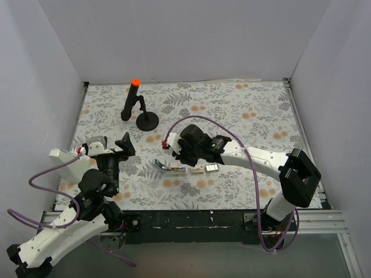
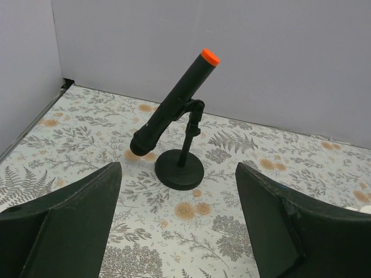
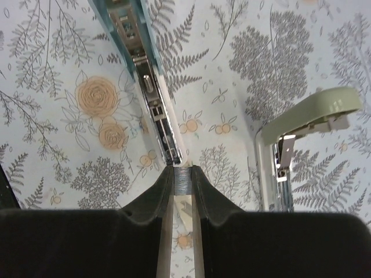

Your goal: Load the staples into the stapler

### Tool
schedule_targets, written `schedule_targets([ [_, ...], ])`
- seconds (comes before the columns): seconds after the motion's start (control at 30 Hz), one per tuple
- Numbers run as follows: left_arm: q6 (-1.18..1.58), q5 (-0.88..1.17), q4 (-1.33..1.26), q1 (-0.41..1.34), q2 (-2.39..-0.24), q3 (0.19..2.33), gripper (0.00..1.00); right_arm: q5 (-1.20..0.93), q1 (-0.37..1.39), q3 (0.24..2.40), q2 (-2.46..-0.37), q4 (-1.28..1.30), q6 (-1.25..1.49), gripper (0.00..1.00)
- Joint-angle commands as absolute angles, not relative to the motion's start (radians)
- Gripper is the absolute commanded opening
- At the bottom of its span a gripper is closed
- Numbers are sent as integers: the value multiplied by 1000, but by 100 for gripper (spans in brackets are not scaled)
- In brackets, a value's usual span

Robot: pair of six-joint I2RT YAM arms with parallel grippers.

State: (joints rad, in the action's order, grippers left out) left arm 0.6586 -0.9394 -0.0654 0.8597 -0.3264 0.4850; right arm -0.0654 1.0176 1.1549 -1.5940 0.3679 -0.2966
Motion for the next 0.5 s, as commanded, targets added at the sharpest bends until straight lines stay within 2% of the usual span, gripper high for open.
schedule_targets([
  [0.0,680,-900,-49,842,-351,492,80,-179,999,1163,-1589,207,-370,8],
  [0.27,724,-838,-28,793,-376,509,83,-261,997,1115,-1614,77,-394,8],
  [0.47,735,-813,-28,756,-388,505,93,-290,985,1072,-1634,9,-403,8],
])
